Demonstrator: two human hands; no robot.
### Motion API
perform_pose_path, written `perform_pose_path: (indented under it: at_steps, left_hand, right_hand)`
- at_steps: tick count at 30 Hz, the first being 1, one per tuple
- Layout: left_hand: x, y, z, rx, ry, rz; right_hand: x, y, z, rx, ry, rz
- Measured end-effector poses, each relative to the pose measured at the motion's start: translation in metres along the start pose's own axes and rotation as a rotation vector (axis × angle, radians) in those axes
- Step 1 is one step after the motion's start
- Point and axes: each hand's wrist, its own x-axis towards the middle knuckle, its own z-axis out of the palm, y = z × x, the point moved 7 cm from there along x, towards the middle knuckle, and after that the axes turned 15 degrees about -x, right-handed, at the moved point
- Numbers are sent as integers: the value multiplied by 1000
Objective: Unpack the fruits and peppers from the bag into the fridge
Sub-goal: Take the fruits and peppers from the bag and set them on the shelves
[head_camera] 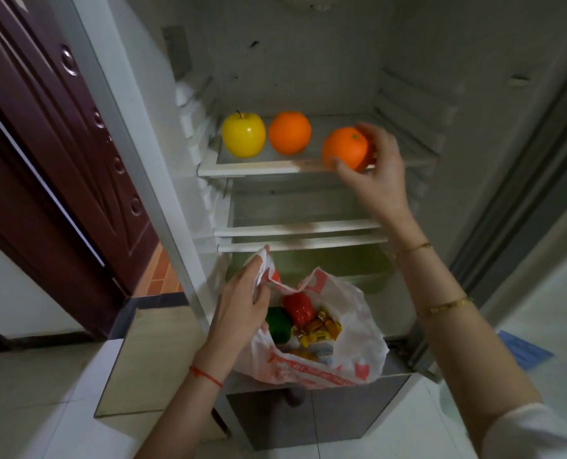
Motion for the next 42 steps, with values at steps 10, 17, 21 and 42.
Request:
perform_pose_path:
  at_steps: [10,17,21,42]
  left_hand:
    - [11,-2,3,-38,36,-46]
    - [10,-3,-7,-1,91,-34]
    - [6,-8,-11,42,103,-22]
    - [-40,-13,-24,106,201,-3]
  right_hand:
    - [74,14,42,-111,-172,48]
    - [75,19,49,-125,-148,51]
    - [43,2,28,-175,107,-81]
    - [-282,100,249,-624,-1240,59]
